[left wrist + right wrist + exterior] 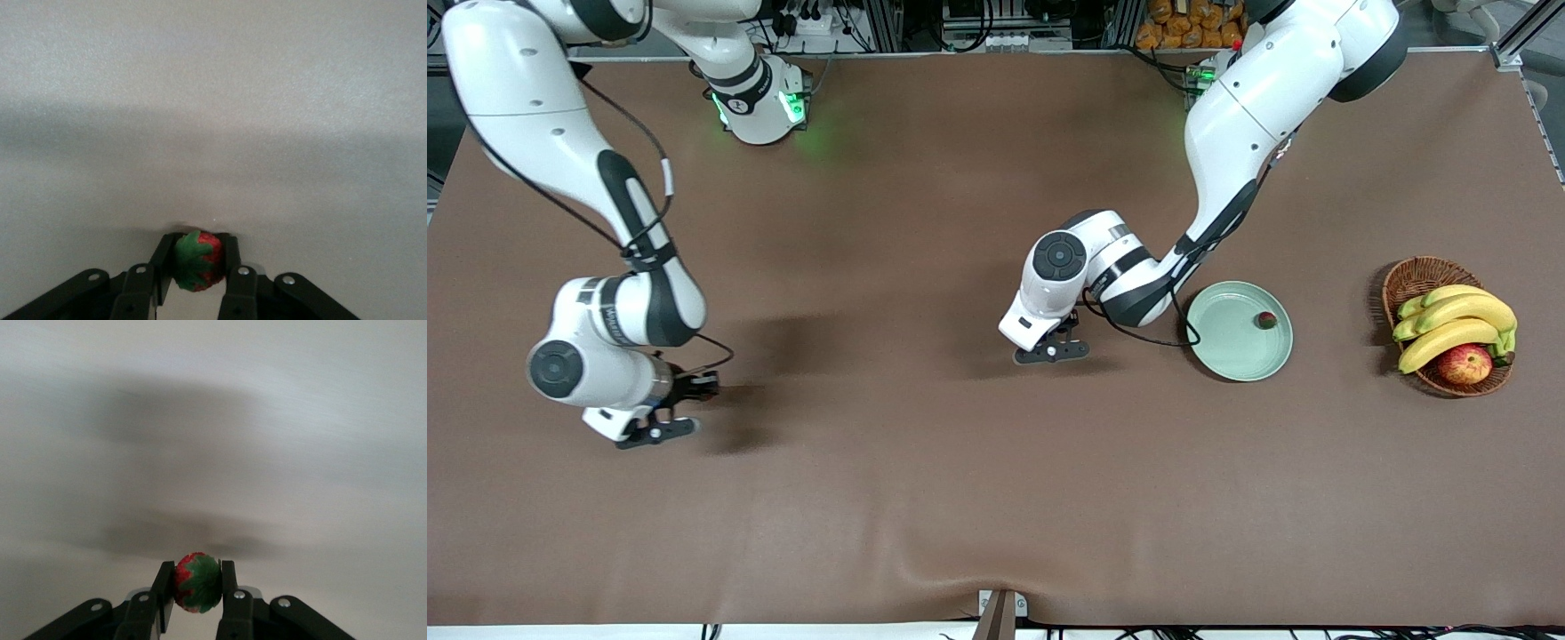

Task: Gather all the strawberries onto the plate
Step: 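Place the second strawberry on the plate while the right gripper carries the third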

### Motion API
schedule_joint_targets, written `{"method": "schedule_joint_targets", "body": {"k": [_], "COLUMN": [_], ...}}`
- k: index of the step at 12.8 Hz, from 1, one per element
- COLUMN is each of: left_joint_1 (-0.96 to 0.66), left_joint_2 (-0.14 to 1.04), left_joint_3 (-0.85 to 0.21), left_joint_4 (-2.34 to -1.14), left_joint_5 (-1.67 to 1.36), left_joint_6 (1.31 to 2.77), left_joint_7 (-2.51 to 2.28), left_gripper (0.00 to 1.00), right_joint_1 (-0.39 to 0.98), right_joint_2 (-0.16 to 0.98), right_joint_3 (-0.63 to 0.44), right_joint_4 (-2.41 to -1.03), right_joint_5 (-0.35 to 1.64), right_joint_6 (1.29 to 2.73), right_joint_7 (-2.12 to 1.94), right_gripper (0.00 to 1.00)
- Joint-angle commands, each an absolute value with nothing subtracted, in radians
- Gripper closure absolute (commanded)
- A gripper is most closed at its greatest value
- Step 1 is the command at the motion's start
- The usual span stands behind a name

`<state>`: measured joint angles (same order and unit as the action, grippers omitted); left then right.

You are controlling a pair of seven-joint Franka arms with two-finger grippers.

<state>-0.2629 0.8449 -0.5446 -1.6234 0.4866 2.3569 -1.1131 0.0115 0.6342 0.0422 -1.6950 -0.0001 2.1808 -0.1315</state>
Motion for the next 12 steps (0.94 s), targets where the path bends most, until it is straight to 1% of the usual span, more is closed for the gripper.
{"method": "schedule_joint_targets", "body": {"k": [1, 3, 4, 8, 9, 12], "left_joint_1": [-0.249, -0.192, -0.137, 0.258, 0.337, 0.461], "left_joint_2": [0.833, 0.767, 0.747, 0.69, 0.683, 0.657], "left_joint_3": [-0.545, -0.577, -0.621, -0.868, -0.902, -0.908], "left_joint_4": [-1.608, -1.62, -1.626, -1.745, -1.771, -1.868], "left_joint_5": [0.502, 0.492, 0.492, 0.494, 0.5, 0.567], "left_joint_6": [2.356, 2.303, 2.266, 2.067, 2.037, 2.023], "left_joint_7": [-1.106, -1.108, -1.106, -0.903, -0.861, -0.761], "left_gripper": [1.0, 1.0, 1.0, 1.0, 1.0, 1.0], "right_joint_1": [0.127, 0.193, 0.227, 0.342, 0.374, 0.512], "right_joint_2": [0.623, 0.626, 0.629, 0.638, 0.649, 0.692], "right_joint_3": [0.037, 0.038, 0.038, 0.038, 0.038, 0.037], "right_joint_4": [-1.675, -1.675, -1.675, -1.674, -1.664, -1.663], "right_joint_5": [0.122, 0.213, 0.26, 0.542, 0.636, 0.872], "right_joint_6": [2.14, 2.141, 2.143, 2.163, 2.186, 2.345], "right_joint_7": [0.05, 0.151, 0.191, 0.282, 0.282, 0.282], "right_gripper": [1.0, 1.0, 1.0, 1.0, 1.0, 1.0]}}
